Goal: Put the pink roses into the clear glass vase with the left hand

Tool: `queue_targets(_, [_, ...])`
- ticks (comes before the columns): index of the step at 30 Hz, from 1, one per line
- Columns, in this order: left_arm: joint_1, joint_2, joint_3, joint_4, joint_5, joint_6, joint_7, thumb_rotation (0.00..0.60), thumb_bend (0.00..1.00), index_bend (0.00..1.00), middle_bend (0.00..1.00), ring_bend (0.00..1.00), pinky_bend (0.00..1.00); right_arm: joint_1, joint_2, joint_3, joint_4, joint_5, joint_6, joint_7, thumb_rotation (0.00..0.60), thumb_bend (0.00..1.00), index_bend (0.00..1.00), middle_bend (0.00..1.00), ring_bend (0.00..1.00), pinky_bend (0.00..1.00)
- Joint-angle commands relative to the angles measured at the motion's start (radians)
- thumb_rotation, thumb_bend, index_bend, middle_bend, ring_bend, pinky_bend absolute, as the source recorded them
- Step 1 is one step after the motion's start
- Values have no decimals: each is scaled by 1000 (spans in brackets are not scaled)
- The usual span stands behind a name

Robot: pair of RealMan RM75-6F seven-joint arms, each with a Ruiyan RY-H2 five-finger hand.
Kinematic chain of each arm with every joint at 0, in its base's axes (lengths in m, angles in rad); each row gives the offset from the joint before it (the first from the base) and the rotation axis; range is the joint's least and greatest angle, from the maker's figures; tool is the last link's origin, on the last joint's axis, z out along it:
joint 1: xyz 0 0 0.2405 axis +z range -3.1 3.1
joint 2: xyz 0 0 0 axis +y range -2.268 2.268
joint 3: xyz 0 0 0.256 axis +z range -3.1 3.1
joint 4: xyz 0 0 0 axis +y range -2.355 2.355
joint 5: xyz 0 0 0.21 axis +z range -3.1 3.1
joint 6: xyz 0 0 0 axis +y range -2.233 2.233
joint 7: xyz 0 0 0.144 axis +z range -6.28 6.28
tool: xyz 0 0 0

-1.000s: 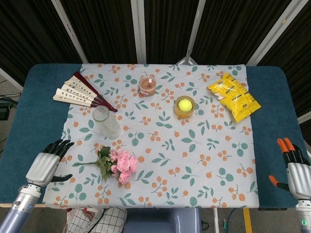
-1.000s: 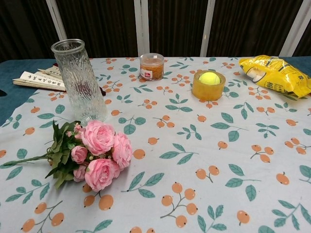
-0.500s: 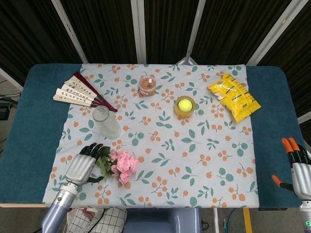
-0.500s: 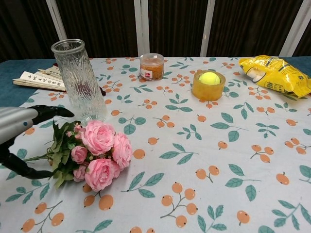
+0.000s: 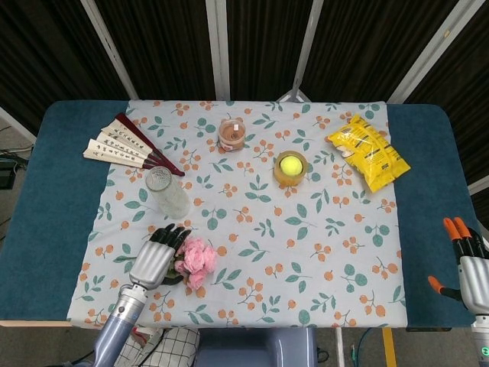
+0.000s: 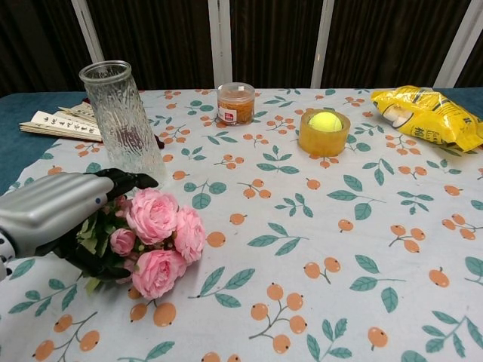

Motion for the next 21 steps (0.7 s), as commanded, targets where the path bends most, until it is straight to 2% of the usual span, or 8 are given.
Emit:
queue_targets(1, [-10,-26,2,16,-7,6,39,600,178,163,216,140,243,-2,2,0,0,-1,3,5,600,192,39,41,41,300])
queue_targets(6, [-17,-55,7,44,2,27,79,600,307,271,318,230,342,-4,7,-1,-2,-6,5,21,600,192,39,41,41,301])
queue_targets(12, [-21,-86,1,90,6,51,98,600,390,381,419,317,446,-6,10,1,-1,-5,6,39,600,193,38,42,41,301])
queue_targets(18, [-38,-118,-9,138,23,59,102,600,403,404,435,330,466,-6,14,1,-2,-6,4,53,600,192,38,41,41,301])
queue_targets(21, [-48,-126,-8,139,49,58,63,600,417,405,447,345,467,-7,15,2,-2,-5,6,55,600,192,39,41,41,301])
